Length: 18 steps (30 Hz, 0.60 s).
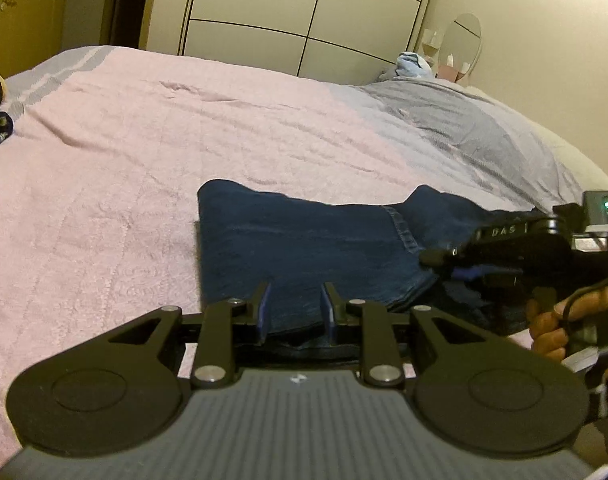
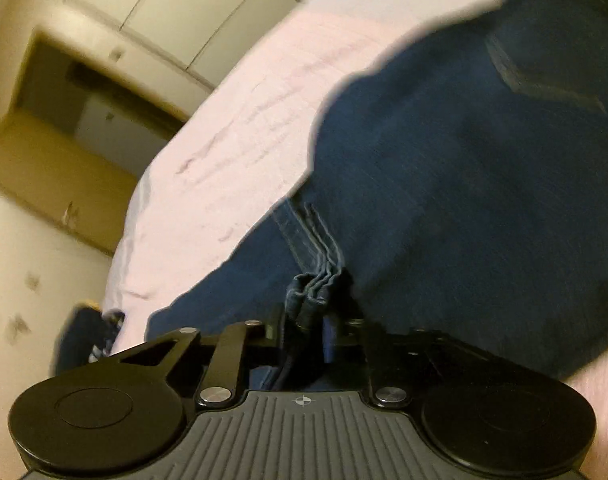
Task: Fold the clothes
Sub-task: 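Fold the leg hem with the left tool toward the waistband while the right tool grasps the waistband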
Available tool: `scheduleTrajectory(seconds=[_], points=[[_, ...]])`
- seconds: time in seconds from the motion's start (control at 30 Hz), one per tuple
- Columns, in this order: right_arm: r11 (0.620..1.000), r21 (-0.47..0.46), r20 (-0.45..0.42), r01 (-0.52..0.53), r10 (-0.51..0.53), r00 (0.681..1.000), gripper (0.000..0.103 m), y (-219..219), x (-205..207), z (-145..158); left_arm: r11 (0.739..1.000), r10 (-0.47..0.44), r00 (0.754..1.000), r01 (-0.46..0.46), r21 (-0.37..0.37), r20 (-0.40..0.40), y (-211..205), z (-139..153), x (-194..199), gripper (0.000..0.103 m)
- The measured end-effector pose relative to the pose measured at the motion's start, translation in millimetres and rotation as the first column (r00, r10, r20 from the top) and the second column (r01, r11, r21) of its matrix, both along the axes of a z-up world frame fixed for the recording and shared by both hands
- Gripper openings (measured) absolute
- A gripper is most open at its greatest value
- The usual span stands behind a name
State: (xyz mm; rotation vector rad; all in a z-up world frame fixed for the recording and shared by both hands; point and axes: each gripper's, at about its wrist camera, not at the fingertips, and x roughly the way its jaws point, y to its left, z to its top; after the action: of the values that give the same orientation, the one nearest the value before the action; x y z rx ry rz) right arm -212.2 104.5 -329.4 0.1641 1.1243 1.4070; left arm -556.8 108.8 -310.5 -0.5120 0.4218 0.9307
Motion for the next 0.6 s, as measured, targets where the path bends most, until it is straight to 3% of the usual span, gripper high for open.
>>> scheduleTrajectory(seconds=[0.07,0.13,0.17,0.23,0.3,0.37,0.47,0.6], points=[[0.985,0.168,0.135,-0.04,0.017,0.991,0.014,-14.3,-11.0,28.1,1.0,-0.008,1.0,0.007,0.012,0.023,-0.6,4.0,0.8,0.02],[0.939,0.335,0.248,-0.081,-0.005,0.969,0.014,-36.8,-18.1,53.4,0.999,-0.023,0.998,0.021,0.026,0.05,-0.4,9.0,3.0,0.02],[0.921,0.379,0.301,-0.085,-0.036,0.953,0.014,-48.4,-19.1,60.4,0.999,-0.035,0.997,0.033,0.034,0.066,-0.3,11.8,5.0,0.02],[0.933,0.36,0.364,-0.026,-0.115,0.924,0.014,-59.7,-9.3,56.7,0.997,-0.071,0.994,0.069,0.029,0.083,1.1,12.6,14.3,0.02],[0.972,0.217,0.305,0.09,-0.154,0.94,0.014,-56.3,18.1,28.0,0.994,-0.111,0.992,0.111,0.002,0.064,3.8,5.4,29.9,0.019],[0.989,0.027,0.169,0.146,-0.149,0.974,0.014,-48.0,49.9,-10.6,0.991,-0.127,0.992,0.128,-0.028,0.019,6.3,-4.0,46.0,0.017],[0.989,0.051,0.109,0.135,-0.14,0.984,0.014,-52.9,53.6,-16.9,0.992,-0.12,0.992,0.119,-0.03,-0.025,6.0,-9.5,55.3,0.016],[0.986,0.133,0.081,0.104,-0.116,0.99,0.014,-57.9,48.6,-6.4,0.995,-0.096,0.995,0.096,-0.029,-0.012,5.0,-1.4,46.9,0.016]])
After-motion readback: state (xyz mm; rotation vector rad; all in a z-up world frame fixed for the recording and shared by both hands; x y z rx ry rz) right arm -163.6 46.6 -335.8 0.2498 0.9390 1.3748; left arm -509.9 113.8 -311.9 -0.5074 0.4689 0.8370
